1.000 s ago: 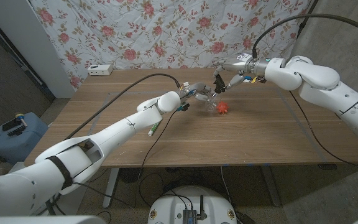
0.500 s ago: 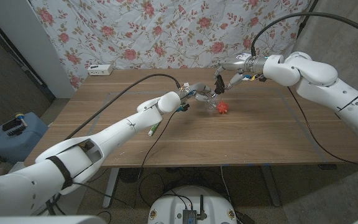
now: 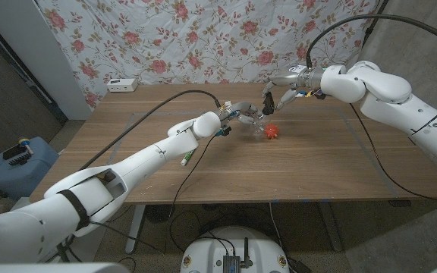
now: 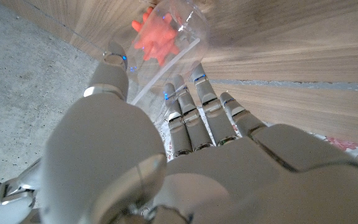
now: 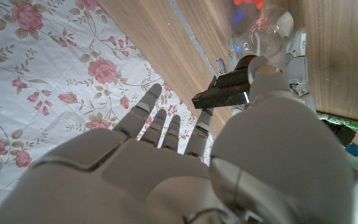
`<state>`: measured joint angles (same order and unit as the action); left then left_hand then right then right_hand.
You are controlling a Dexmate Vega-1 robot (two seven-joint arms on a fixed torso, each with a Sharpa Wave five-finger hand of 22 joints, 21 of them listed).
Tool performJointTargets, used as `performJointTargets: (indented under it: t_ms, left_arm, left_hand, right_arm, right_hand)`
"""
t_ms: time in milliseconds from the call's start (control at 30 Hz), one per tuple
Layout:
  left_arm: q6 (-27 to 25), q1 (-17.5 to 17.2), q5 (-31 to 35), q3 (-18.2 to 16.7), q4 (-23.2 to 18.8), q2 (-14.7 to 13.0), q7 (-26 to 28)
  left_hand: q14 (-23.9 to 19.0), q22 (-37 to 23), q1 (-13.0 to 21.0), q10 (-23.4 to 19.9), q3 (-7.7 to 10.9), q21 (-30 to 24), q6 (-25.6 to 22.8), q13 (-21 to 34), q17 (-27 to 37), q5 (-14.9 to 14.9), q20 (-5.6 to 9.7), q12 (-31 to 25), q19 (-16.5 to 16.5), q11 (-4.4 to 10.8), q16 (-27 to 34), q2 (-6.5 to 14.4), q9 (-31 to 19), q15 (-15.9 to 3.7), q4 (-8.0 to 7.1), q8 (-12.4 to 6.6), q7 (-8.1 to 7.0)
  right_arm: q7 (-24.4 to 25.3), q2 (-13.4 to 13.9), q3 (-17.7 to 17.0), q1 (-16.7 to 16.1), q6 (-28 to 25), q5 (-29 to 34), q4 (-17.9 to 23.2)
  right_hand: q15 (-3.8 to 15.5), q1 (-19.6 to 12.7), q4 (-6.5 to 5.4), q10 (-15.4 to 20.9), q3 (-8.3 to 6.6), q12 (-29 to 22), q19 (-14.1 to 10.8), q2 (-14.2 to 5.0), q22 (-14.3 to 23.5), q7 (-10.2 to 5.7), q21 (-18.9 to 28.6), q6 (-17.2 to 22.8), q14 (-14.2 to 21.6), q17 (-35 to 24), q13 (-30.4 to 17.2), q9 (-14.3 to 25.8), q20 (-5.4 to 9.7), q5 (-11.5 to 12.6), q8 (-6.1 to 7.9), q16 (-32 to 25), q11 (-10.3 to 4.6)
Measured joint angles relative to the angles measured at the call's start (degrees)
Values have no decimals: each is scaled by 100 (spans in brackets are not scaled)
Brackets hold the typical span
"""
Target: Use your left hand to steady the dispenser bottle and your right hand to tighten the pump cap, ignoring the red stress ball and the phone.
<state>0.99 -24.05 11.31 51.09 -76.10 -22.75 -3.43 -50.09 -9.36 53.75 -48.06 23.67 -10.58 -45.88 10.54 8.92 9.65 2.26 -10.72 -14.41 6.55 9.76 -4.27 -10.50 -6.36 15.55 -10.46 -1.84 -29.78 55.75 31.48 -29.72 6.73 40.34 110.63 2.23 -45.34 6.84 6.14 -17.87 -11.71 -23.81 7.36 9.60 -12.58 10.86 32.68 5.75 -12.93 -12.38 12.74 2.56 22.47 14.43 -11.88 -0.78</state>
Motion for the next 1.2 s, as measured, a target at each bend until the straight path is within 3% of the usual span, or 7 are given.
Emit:
performJointTargets:
  t_ms: [333,667,1133,1200]
  left_arm:
    - [19,17,3,12,45,24,3]
    - [25,25,6,17,59,33,3]
    - [26,29,6,20,67,47,4]
    - [26,29,5,22,75,55,4]
  left_hand:
    - [0,0,0,0,0,0,0,1,4,16,0,-10,0,0,-1,0,-4,0,0,-18,0]
    - [0,0,0,0,0,0,0,0,4,35,0,-10,0,0,-11,0,-5,0,0,-19,0]
    - [0,0,0,0,0,0,0,-5,-1,31,0,-6,0,0,1,0,-4,0,0,-11,0]
    - [0,0,0,0,0,0,0,-4,-1,31,0,-5,0,0,1,0,-4,0,0,-9,0]
  right_arm:
    - [-147,7,-7,-24,-309,-188,52]
    - [-312,-17,27,2,-587,-283,90]
    - [-432,-46,30,-21,-951,-500,200]
    - [-476,-47,33,-31,-1225,-566,226]
  right_hand:
    - [-18,126,-63,31,63,-43,-20,-22,1,19,0,245,18,-27,0,-31,20,0,88,-22,30]
    - [-18,247,-101,72,102,-43,-30,-36,1,-2,0,347,18,-27,0,-33,9,0,88,-22,70]
    - [-73,443,-178,189,183,-88,-88,-8,1,132,0,563,72,-26,0,-54,7,-46,130,-22,158]
    - [-73,498,-180,224,185,-88,-88,-27,1,165,0,596,72,-26,0,-56,7,-73,130,-22,177]
